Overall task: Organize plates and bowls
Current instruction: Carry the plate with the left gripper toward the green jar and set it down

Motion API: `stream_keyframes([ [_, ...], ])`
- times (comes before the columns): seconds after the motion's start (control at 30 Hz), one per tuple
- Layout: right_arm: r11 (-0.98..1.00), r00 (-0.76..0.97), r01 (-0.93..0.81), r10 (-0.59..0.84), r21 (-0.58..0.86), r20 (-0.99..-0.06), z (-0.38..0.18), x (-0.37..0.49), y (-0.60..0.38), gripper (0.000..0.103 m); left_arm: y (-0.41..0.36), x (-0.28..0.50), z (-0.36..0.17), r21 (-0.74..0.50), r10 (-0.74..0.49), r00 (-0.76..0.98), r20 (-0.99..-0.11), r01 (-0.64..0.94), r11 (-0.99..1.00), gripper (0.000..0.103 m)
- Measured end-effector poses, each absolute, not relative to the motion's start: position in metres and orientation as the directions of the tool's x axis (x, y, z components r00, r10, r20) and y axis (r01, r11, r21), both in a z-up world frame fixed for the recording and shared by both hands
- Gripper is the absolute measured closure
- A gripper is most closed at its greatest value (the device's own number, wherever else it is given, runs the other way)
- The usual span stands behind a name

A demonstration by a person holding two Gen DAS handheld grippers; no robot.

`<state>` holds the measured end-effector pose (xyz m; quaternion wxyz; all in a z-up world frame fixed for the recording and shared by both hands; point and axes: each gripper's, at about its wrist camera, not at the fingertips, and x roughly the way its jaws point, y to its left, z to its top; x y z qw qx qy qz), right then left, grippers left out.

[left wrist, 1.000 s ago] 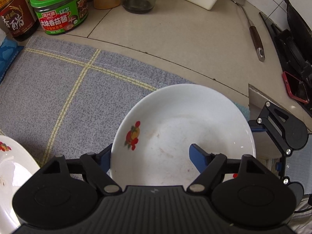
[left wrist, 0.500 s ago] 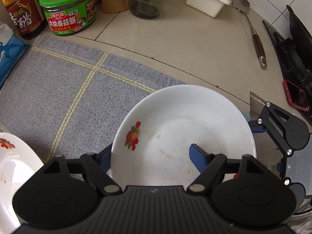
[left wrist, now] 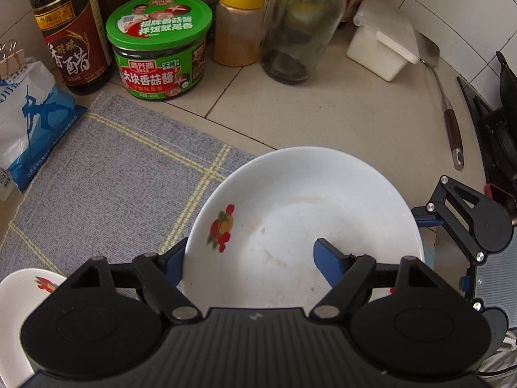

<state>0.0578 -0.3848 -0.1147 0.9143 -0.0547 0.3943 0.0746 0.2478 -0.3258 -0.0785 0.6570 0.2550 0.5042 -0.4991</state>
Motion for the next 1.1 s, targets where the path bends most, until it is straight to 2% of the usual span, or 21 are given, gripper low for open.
stream_keyframes([
  [0.57,0.978,0.68,-0.203,0.112,-0.04,-0.725,-0.123,0.105,-0.41,0.0,-0.345,0.29,-0.087,-0.133,-0.407,0.057,-0.912,0.896,0.423,0.024],
  [1.1,0.978,0.674,-0.201,0.1,-0.052,-0.732,-0.127,0.112,-0.413,0.0,-0.345,0.294,-0.095,-0.132,-0.404,0.07,-0.912,0.883,0.451,0.022],
])
